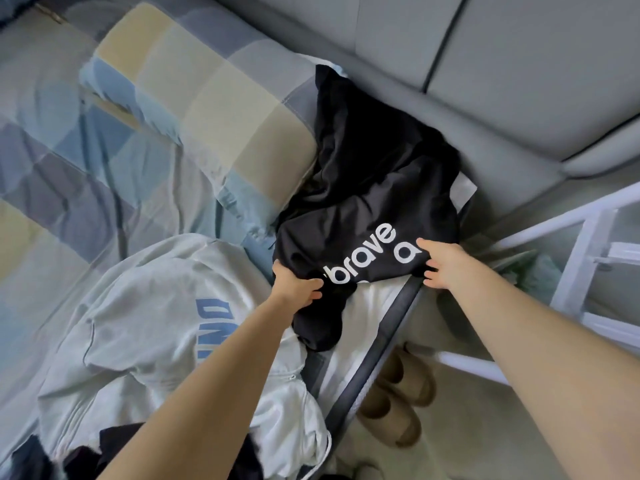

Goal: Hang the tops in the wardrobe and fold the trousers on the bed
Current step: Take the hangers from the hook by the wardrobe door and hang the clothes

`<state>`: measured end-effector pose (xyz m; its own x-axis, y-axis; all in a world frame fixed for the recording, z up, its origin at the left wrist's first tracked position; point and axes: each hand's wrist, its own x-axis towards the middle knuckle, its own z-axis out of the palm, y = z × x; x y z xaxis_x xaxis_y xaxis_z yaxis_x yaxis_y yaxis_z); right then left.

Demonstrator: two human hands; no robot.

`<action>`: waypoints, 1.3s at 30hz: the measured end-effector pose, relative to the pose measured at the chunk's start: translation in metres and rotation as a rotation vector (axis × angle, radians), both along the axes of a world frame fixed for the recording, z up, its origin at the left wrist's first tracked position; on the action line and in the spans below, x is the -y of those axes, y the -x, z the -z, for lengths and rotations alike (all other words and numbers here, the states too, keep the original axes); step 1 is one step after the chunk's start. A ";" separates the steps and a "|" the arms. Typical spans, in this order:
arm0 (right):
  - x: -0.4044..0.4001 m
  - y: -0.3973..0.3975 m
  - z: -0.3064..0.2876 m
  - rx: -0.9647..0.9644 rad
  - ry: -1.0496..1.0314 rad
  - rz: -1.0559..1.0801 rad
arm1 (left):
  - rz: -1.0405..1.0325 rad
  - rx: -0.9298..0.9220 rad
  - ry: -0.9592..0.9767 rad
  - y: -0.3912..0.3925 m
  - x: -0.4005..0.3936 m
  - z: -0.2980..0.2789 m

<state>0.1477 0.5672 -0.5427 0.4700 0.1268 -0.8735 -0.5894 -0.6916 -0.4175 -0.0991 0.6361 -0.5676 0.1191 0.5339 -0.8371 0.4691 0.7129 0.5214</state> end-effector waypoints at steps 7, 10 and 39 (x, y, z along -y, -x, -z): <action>-0.015 0.020 0.010 -0.055 -0.168 0.145 | -0.010 -0.034 0.121 -0.005 0.021 0.029; -0.018 0.034 -0.011 -0.127 -0.347 0.348 | -0.080 0.025 0.160 -0.003 0.019 0.026; 0.135 0.094 -0.465 0.644 -0.477 -0.316 | -0.083 0.509 -0.617 0.015 -0.028 -0.550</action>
